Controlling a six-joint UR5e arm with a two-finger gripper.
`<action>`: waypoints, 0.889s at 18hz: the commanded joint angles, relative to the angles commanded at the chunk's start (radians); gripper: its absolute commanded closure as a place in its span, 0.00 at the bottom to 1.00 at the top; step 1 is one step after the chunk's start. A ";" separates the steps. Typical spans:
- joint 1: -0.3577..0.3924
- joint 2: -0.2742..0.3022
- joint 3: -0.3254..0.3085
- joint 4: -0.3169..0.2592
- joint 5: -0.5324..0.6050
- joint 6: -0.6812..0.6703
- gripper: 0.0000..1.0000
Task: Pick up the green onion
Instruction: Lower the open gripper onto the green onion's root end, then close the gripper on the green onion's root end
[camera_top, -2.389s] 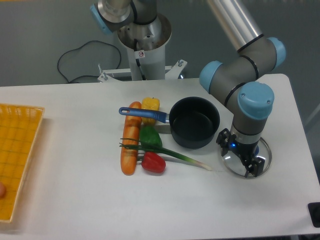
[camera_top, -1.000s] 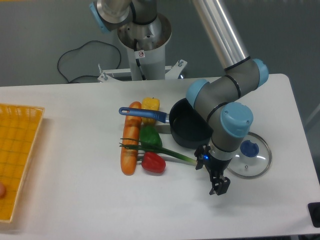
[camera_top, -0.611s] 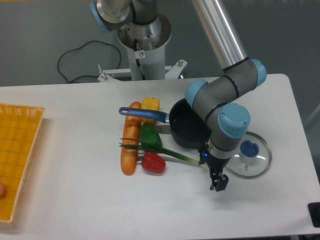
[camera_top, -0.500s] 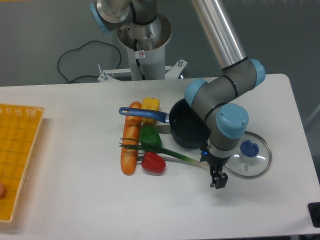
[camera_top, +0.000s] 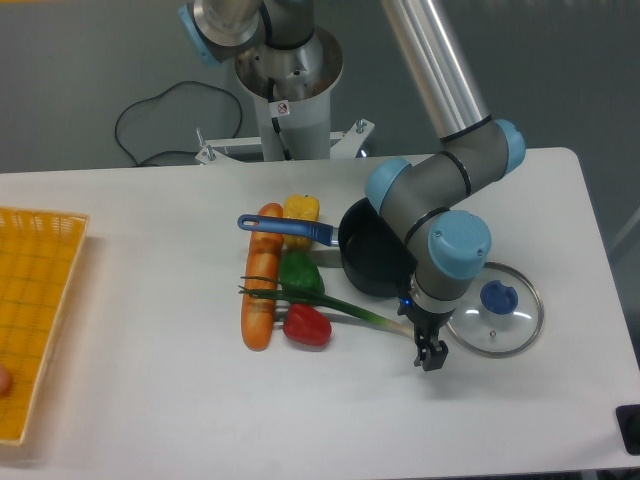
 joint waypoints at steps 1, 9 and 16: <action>0.000 0.000 0.000 0.000 0.000 0.000 0.07; 0.000 -0.002 0.000 0.002 -0.002 0.000 0.26; -0.002 -0.003 0.002 0.003 -0.002 0.000 0.27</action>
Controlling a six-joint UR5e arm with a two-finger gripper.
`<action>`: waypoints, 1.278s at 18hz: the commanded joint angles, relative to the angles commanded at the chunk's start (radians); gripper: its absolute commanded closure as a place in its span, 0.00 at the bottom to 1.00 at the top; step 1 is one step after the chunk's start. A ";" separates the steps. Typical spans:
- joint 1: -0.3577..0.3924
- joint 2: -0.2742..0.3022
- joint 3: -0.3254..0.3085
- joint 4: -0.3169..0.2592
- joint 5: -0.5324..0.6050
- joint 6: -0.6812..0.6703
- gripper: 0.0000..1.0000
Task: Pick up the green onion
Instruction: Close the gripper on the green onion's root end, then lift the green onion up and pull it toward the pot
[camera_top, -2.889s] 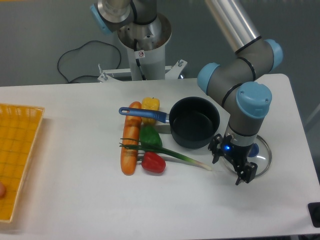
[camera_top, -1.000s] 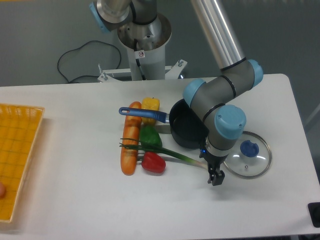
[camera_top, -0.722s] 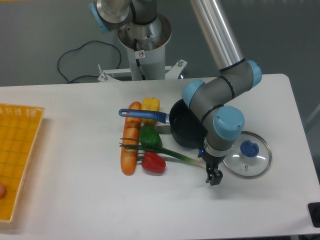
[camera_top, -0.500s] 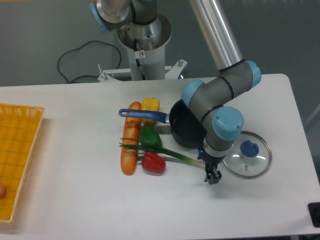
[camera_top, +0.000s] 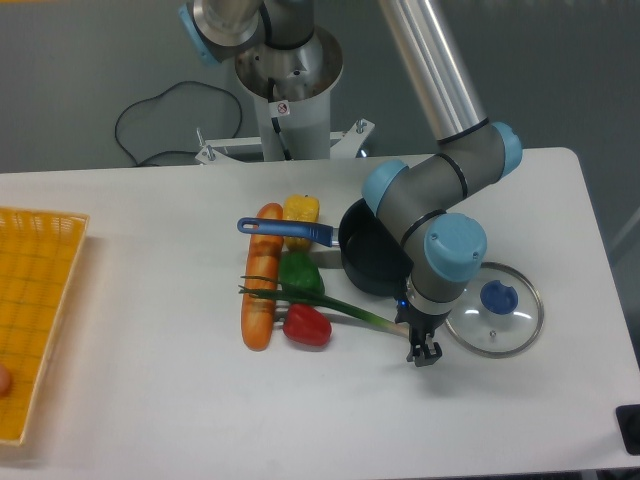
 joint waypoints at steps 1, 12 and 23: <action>0.000 0.000 0.000 0.000 0.000 0.000 0.28; -0.005 -0.002 0.006 -0.002 0.002 0.000 0.51; -0.005 -0.005 0.011 -0.002 0.003 0.003 0.73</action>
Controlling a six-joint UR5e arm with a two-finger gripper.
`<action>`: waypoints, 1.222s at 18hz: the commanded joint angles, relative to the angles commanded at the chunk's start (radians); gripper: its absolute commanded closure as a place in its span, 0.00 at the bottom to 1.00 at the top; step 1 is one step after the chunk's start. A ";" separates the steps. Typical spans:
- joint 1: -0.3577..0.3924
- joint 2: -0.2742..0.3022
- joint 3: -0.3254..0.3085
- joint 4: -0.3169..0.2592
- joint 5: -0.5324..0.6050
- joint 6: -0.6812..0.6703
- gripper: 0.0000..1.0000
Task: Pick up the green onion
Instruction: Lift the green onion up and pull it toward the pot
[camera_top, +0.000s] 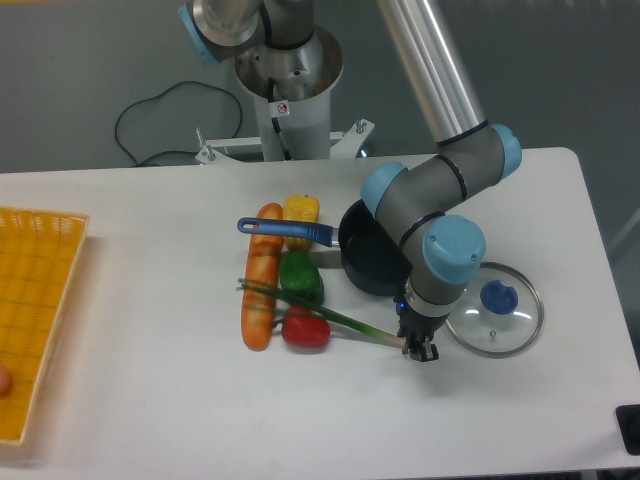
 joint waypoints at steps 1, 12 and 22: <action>0.000 0.000 0.000 0.000 0.000 0.000 0.75; 0.006 0.012 0.003 -0.006 -0.003 0.003 0.86; -0.011 0.110 -0.009 -0.110 -0.008 -0.005 0.86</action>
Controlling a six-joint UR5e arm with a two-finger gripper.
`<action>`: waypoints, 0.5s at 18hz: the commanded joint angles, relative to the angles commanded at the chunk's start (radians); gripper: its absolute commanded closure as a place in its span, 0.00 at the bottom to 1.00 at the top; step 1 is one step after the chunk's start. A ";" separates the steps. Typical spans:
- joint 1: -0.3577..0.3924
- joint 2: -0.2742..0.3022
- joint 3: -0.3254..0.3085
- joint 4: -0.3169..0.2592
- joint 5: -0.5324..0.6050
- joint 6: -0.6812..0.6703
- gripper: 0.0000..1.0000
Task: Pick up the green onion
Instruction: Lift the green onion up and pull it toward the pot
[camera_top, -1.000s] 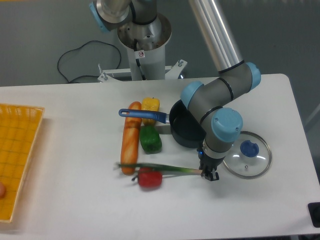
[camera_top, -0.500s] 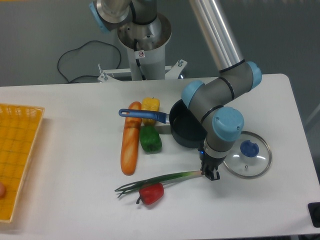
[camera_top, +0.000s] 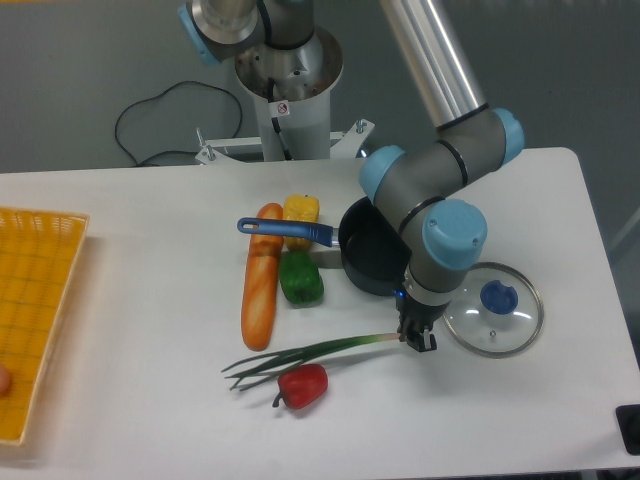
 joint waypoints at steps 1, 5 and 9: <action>-0.002 0.011 0.000 -0.011 -0.002 -0.003 0.86; 0.003 0.055 -0.003 -0.045 0.003 -0.009 0.86; 0.032 0.109 0.000 -0.109 0.008 -0.018 0.86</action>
